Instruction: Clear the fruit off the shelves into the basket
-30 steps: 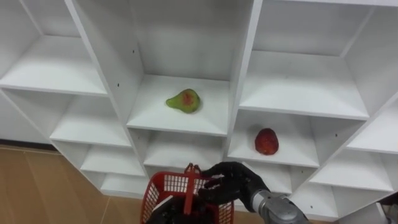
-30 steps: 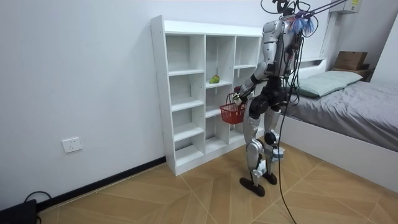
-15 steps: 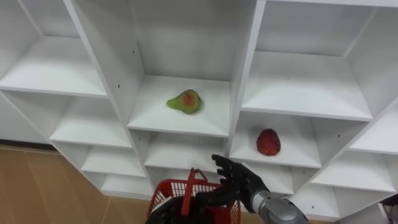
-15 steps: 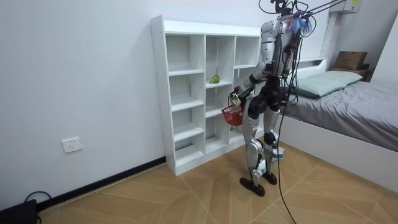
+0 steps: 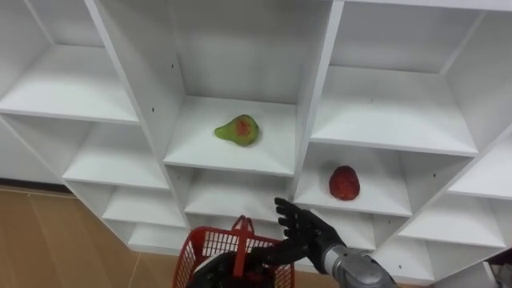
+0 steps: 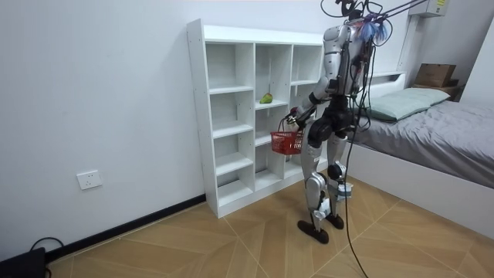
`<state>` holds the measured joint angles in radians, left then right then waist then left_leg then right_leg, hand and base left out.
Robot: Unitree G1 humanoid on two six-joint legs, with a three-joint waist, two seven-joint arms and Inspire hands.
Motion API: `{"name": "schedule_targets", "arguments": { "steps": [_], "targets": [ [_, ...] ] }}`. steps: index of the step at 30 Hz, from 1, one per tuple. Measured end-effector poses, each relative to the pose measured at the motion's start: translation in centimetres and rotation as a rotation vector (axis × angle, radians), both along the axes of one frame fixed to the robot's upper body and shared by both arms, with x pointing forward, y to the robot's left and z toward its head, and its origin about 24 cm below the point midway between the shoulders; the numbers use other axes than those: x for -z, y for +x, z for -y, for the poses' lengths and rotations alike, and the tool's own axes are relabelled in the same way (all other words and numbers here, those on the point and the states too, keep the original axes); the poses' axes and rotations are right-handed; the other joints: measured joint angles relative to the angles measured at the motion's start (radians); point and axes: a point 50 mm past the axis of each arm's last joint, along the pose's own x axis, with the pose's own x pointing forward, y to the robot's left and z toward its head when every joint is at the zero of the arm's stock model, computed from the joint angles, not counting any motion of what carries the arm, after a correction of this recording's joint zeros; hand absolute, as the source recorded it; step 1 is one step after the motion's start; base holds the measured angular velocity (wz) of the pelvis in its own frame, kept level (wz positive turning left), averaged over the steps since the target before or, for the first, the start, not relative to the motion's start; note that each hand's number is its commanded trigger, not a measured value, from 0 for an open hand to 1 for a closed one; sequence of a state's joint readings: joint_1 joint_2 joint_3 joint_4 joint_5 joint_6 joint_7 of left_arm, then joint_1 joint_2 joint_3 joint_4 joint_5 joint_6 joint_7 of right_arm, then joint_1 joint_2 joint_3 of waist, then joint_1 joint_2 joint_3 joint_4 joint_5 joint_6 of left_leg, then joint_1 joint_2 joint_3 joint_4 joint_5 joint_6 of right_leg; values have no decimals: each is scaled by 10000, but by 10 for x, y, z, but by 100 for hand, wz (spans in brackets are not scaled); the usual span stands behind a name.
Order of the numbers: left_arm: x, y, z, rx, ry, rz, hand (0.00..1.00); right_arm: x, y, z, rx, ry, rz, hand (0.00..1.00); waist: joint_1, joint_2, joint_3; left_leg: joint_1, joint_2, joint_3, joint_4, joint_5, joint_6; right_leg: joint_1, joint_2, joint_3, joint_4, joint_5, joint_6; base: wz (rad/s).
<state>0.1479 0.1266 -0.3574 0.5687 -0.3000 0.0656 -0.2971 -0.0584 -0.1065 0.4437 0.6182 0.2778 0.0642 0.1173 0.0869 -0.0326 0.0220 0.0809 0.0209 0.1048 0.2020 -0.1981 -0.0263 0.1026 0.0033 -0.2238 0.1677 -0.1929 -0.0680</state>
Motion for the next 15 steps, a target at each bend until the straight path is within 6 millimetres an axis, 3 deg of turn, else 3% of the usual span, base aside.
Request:
{"name": "schedule_targets", "arguments": {
  "steps": [9, 15],
  "targets": [
    [0, 1, -1, -26, 7, 19, 100, -4, 2, -4, -469, 273, 184, 0, 6, 76, -34, -21, 15, -19, 56, -30, 50, 0, -9, 9, 24, -5, 9, 0],
    [-3, 4, -1, 101, 44, 221, 100, -21, 11, -14, -1202, 415, 1145, 0, -3, 157, -39, -160, 21, 1, 220, -45, 75, 15, -17, -35, 36, -6, 11, 3]
  ]
}}
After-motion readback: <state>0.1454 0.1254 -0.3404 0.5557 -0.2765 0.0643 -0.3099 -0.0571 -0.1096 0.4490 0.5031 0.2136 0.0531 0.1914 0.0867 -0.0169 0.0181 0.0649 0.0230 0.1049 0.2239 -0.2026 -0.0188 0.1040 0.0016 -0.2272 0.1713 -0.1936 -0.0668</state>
